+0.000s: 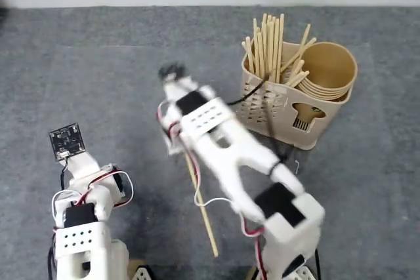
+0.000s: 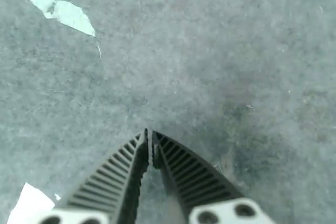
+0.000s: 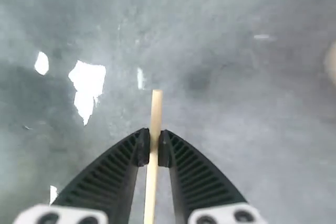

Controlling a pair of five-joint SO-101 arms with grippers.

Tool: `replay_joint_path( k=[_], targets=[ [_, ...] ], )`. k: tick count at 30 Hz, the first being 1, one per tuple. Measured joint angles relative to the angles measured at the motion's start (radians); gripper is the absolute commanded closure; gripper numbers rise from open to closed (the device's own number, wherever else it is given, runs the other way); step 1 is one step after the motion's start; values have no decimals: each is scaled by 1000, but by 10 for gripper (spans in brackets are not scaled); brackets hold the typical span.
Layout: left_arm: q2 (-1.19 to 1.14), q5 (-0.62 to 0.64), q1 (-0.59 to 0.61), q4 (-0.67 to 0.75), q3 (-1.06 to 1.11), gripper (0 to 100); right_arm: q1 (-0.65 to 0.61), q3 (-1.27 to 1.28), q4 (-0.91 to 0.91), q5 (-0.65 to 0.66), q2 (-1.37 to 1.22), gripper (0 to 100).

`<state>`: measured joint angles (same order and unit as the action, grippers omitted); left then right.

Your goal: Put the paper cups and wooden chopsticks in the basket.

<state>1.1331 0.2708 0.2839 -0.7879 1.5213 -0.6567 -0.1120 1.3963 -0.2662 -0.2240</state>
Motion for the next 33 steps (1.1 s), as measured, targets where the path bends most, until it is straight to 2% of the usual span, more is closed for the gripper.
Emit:
replay_joint_path(
  k=[6,13,20,33],
  targets=[
    [0,0,0,0,0,987,97,-287,170,104,150,991],
    [0,0,0,3,0,987,258,-628,190,201,258,991],
    [0,0,0,3,0,987,391,-845,12,215,276,991],
    [0,0,0,3,0,987,578,-868,-184,265,276,991]
  ],
)
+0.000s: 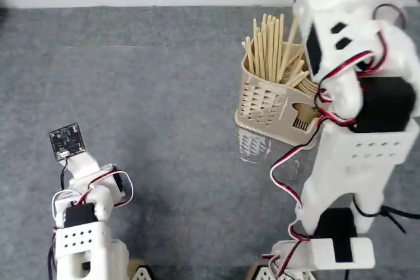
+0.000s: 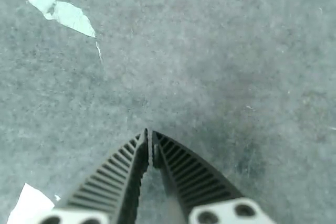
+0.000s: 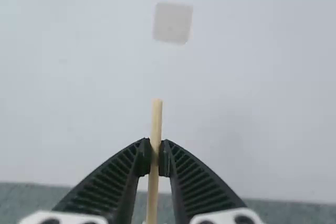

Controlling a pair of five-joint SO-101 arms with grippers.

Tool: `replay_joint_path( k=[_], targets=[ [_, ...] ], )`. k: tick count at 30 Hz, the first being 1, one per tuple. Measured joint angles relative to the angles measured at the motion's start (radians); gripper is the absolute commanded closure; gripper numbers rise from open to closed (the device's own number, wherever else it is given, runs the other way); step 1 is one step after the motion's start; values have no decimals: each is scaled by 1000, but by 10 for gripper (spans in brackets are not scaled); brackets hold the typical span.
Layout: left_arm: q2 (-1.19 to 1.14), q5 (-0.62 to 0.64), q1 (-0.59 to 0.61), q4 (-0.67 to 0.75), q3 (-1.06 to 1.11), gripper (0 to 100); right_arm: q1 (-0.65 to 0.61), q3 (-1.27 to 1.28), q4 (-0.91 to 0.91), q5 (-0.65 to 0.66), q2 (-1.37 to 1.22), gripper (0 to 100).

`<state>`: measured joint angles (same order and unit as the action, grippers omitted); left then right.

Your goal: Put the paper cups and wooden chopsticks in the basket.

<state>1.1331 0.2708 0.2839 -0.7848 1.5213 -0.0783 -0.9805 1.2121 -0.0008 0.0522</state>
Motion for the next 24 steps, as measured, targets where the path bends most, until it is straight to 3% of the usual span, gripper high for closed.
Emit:
replay_joint_path(
  k=[10,20,24],
  targets=[
    [0,0,0,3,0,987,11,166,-244,6,-48,991],
    [0,0,0,3,0,987,11,394,-293,9,-35,991],
    [0,0,0,3,0,987,8,582,-402,11,58,991]
  ],
)
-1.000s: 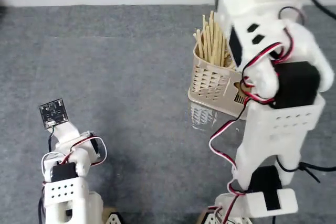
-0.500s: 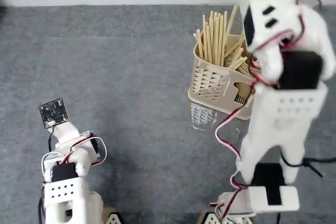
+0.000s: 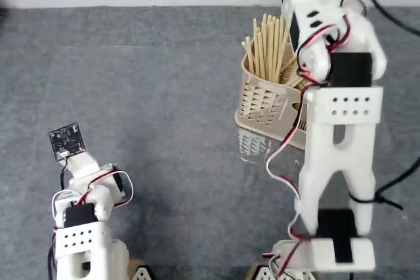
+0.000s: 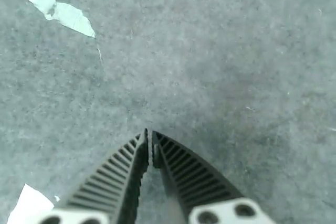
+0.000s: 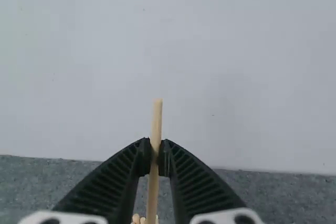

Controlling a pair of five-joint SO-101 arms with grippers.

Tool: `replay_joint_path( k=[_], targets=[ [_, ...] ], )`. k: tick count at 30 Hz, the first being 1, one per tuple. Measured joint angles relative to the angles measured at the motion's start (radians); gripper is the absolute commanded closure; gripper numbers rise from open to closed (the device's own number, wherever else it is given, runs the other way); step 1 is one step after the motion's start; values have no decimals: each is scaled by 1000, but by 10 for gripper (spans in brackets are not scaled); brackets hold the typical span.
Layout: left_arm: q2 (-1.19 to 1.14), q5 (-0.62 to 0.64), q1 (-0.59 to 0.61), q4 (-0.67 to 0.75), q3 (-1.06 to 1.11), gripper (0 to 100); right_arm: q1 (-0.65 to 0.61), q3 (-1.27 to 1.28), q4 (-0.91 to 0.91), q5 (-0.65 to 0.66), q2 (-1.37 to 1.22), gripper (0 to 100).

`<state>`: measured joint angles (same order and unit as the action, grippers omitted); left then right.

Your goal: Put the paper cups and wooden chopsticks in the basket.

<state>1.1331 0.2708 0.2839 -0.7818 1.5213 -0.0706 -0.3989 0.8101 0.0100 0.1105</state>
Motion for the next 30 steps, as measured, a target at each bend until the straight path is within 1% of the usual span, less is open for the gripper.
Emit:
replay_joint_path(
  k=[6,9,10,12,14,15,17,21,23,25,27,30],
  targets=[
    [0,0,0,2,0,987,-2,428,-310,58,183,991],
    [0,0,0,2,0,987,2,618,-400,64,249,982],
    [0,0,0,2,0,987,2,667,-414,64,269,966],
    [0,0,0,2,0,987,0,733,-422,64,304,902],
    [0,0,0,2,0,987,-2,747,-416,64,324,841],
    [0,0,0,2,0,987,-2,749,-410,64,338,826],
    [0,-3,0,2,0,987,0,749,-394,60,364,841],
    [0,-3,0,2,0,987,2,749,-308,46,442,934],
    [0,-3,0,2,0,987,-18,749,-216,46,494,998],
    [0,-3,0,2,0,987,-43,749,-112,46,548,976],
    [0,-3,0,2,0,987,-54,749,-5,46,605,993],
    [0,-3,-14,2,0,987,-61,749,152,43,683,990]
  ],
)
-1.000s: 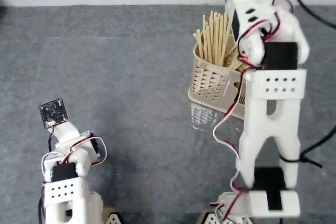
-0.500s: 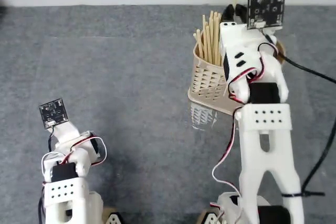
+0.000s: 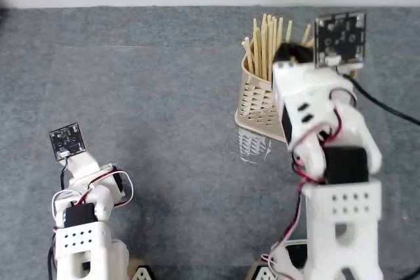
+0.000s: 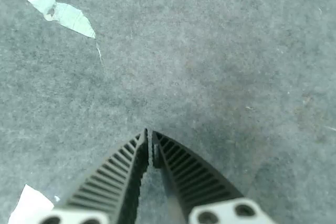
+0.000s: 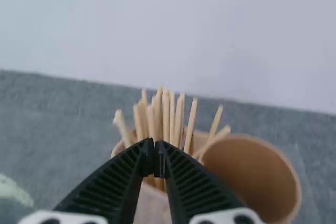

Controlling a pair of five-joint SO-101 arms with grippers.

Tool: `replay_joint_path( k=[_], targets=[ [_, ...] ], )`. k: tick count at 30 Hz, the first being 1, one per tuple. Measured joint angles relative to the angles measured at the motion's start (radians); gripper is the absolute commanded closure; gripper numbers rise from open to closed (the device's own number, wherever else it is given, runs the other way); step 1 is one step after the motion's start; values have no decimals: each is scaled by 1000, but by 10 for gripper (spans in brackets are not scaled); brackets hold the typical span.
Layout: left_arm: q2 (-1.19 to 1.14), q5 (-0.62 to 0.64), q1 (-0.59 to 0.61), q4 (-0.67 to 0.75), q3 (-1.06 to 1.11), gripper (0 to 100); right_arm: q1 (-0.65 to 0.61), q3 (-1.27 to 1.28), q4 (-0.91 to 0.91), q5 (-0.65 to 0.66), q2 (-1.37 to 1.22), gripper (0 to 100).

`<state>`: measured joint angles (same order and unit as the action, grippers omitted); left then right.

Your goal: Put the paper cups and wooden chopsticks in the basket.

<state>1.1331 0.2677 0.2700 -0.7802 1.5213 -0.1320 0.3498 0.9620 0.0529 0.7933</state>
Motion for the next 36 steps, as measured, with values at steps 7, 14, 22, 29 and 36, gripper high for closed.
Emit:
replay_joint_path(
  k=[7,14,22,29,36],
  targets=[
    [0,21,-101,0,0,987,-31,305,103,-107,227,990],
    [0,32,-229,51,0,987,-29,792,-121,-152,483,991],
    [0,34,-285,195,63,987,-29,1181,-175,-157,813,991],
    [0,34,-288,213,64,987,-28,1316,-175,-235,999,991],
    [84,84,-288,229,69,988,-29,1316,-173,-262,999,991]
  ],
)
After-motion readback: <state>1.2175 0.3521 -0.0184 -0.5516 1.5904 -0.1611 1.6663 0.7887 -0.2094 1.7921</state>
